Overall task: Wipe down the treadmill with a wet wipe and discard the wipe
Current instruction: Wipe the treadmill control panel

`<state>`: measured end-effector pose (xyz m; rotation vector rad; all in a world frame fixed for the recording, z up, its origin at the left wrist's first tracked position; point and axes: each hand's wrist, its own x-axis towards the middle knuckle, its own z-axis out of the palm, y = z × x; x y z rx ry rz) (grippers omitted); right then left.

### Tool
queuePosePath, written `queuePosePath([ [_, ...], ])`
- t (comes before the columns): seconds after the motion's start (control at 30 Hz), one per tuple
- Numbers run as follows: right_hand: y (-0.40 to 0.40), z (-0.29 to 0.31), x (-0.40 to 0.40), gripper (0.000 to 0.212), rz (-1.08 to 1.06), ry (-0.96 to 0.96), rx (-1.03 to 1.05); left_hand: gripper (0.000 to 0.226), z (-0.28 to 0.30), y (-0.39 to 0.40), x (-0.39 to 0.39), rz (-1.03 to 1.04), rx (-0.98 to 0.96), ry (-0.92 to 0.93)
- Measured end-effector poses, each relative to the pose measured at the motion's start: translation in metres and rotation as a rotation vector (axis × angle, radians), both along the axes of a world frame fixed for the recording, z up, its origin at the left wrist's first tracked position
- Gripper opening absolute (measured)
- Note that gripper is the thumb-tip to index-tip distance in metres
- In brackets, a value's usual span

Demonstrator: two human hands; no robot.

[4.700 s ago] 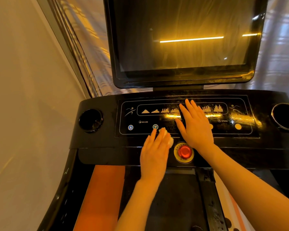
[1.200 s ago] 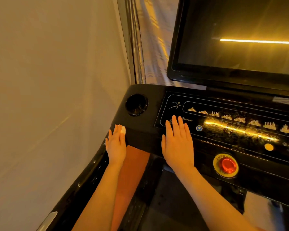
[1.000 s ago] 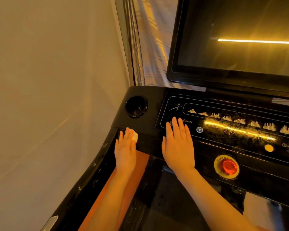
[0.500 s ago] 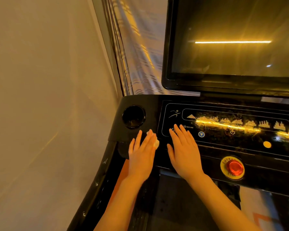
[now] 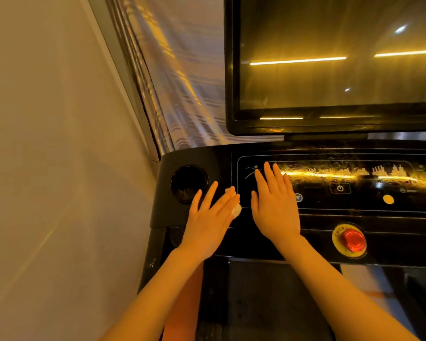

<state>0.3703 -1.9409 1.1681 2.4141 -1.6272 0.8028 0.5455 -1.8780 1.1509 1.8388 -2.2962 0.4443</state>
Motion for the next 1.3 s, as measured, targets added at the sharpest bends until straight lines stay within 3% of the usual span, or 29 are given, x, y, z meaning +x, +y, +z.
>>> queuePosePath([
  [0.33,0.001,0.002,0.001,0.056,-0.012,0.007,0.044,0.052,0.059,-0.094,0.019,0.173,0.139,0.151],
  [0.6,0.000,0.000,0.002,0.056,-0.039,0.025,0.035,0.077,0.018,-0.036,0.019,-0.002,0.037,0.011],
  [0.87,0.001,0.000,0.002,0.055,-0.033,0.036,0.048,0.051,0.063,-0.105,0.014,0.191,0.106,0.155],
  [1.03,0.000,0.000,0.002,0.054,-0.037,0.044,0.041,0.052,0.041,-0.060,0.006,0.199,0.064,0.237],
  [1.13,0.000,-0.001,0.003,0.054,-0.039,0.035,0.037,0.051,0.013,-0.017,0.006,0.177,0.015,0.194],
  [1.3,0.001,0.000,0.003,0.054,-0.038,0.033,0.026,0.051,0.023,-0.038,0.019,0.224,-0.004,0.140],
])
